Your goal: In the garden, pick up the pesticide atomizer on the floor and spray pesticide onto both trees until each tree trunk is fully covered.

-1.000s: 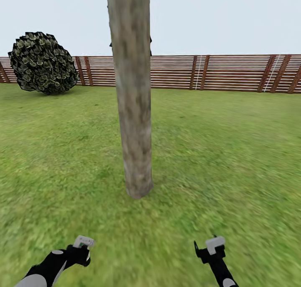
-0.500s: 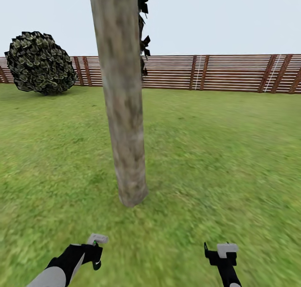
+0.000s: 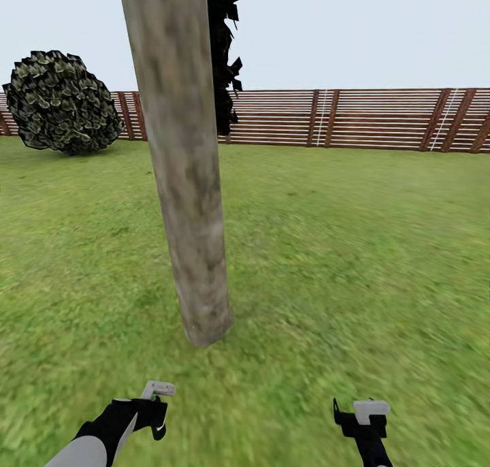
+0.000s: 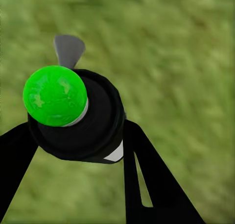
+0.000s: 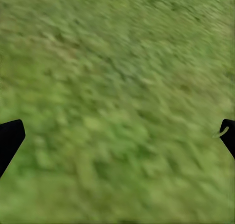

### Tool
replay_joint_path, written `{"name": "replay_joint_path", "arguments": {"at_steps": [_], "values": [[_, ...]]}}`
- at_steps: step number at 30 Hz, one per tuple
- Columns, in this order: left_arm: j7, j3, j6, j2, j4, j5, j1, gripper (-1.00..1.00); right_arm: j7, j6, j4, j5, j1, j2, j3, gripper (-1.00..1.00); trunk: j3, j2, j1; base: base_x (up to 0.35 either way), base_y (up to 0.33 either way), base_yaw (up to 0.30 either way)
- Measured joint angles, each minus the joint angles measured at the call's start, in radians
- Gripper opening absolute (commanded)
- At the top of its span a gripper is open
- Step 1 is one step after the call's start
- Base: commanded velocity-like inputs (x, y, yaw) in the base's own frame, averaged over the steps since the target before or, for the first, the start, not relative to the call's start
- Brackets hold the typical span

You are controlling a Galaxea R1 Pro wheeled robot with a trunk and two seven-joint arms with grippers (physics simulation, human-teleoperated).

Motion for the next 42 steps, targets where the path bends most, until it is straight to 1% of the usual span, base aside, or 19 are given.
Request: {"name": "replay_joint_path", "arguments": {"at_steps": [9, 12, 15, 21, 23, 25, 26, 28, 29, 30, 31, 32, 34, 35, 36, 37, 39, 41, 42], "values": [[-0.001, -0.007, -0.005, -0.005, -0.004, -0.001, -0.01, -1.0, 0.0, 0.0, 0.0, 0.0, 0.0, -0.001, 0.0, 1.0, 0.0, 0.0, 0.0, 0.0, 0.0, -0.241], [-0.01, -0.01, 0.001, -0.01, -0.027, 0.0, -0.029, -1.0, 0.0, 0.001, 0.0, 0.0, 0.0, -0.001, 0.0, 1.0, 0.0, 0.0, 0.0, 0.0, 0.0, -0.159], [-0.011, -0.006, 0.009, -0.005, -0.062, 0.002, -0.056, -1.0, 0.001, 0.001, 0.0, 0.0, 0.0, -0.001, 0.0, 1.0, 0.0, 0.0, 0.0, 0.0, 0.0, -0.018], [-0.011, -0.004, 0.009, -0.012, -0.071, 0.001, -0.115, -1.0, 0.004, 0.001, 0.0, 0.001, 0.0, 0.001, 0.0, 1.0, 0.0, 0.0, 0.001, -0.26, 0.0, -0.001], [-0.012, -0.005, 0.009, -0.021, -0.069, 0.001, -0.137, -1.0, 0.004, 0.001, -0.001, 0.001, 0.0, 0.002, 0.0, 1.0, 0.0, 0.0, 0.0, -0.141, 0.0, 0.0], [-0.014, -0.012, 0.012, -0.063, -0.068, 0.007, -0.165, -1.0, 0.004, 0.001, -0.002, 0.001, 0.0, 0.001, 0.0, 1.0, 0.0, 0.0, 0.0, -0.029, 0.0, 0.0], [-0.015, -0.012, 0.018, -0.064, -0.068, 0.002, -0.176, -1.0, 0.004, 0.001, -0.002, 0.001, 0.0, 0.001, 0.0, 1.0, 0.0, 0.0, 0.0, -0.013, 0.0, 0.0], [-0.021, -0.011, 0.038, -0.053, -0.072, -0.001, -0.188, -1.0, 0.004, 0.001, -0.001, 0.001, 0.0, 0.001, 0.0, 1.0, 0.0, 0.0, 0.0, -0.007, 0.0, 0.0], [-0.026, -0.01, 0.048, -0.038, -0.078, -0.002, -0.192, -1.0, 0.003, 0.001, -0.001, 0.001, 0.0, 0.001, 0.0, 1.0, 0.0, 0.0, 0.0, -0.002, 0.0, 0.0], [-0.046, -0.007, 0.064, -0.005, -0.091, -0.001, -0.197, -1.0, 0.003, 0.001, -0.002, 0.001, 0.0, 0.0, 0.0, 1.0, 0.0, 0.0, 0.0, 0.0, 0.0, 0.0], [-0.058, -0.008, 0.07, 0.001, -0.096, 0.0, -0.199, -1.0, 0.003, 0.001, -0.002, 0.001, 0.0, 0.0, 0.0, 1.0, 0.0, 0.0, 0.0, 0.0, 0.0, 0.0], [-0.064, -0.01, 0.074, -0.003, -0.097, 0.001, -0.2, -1.0, 0.003, 0.001, -0.002, 0.001, 0.0, 0.0, 0.0, 1.0, 0.0, 0.0, 0.0, 0.0, 0.0, 0.0], [-0.069, -0.014, 0.076, -0.05, -0.098, 0.0, -0.2, -1.0, 0.003, 0.001, -0.002, 0.001, 0.0, 0.0, 0.0, 1.0, 0.0, 0.0, 0.0, 0.0, 0.0, 0.0], [-0.069, -0.017, 0.076, -0.085, -0.099, -0.004, -0.202, -1.0, 0.003, 0.001, -0.002, 0.001, 0.0, -0.001, 0.0, 1.0, 0.0, 0.0, 0.0, -0.061, 0.0, 0.0], [-0.07, -0.019, 0.079, -0.099, -0.105, -0.005, -0.205, -1.0, 0.003, 0.001, -0.002, 0.001, 0.0, -0.001, 0.0, 1.0, 0.0, 0.0, 0.0, -0.198, 0.0, 0.0], [-0.071, -0.019, 0.083, -0.101, -0.117, -0.006, -0.21, -1.0, 0.003, 0.001, -0.002, 0.001, 0.0, -0.001, 0.0, 1.0, 0.0, 0.0, 0.0, -0.252, 0.0, 0.0], [-0.073, -0.018, 0.087, -0.094, -0.146, -0.004, -0.214, -1.0, 0.003, 0.001, -0.002, 0.001, 0.0, -0.001, 0.0, 1.0, 0.0, 0.0, 0.0, -0.269, 0.0, 0.0], [-0.074, -0.013, 0.104, -0.058, -0.206, -0.004, -0.212, -1.0, 0.003, 0.001, -0.002, 0.001, 0.0, -0.001, 0.0, 1.0, 0.0, 0.0, 0.0, -0.105, 0.0, 0.0], [-0.074, -0.016, 0.12, -0.052, -0.214, -0.001, -0.211, -1.0, 0.003, 0.001, -0.002, 0.001, 0.0, -0.001, 0.0, 1.0, 0.0, 0.0, 0.0, -0.042, 0.0, 0.0]]}}
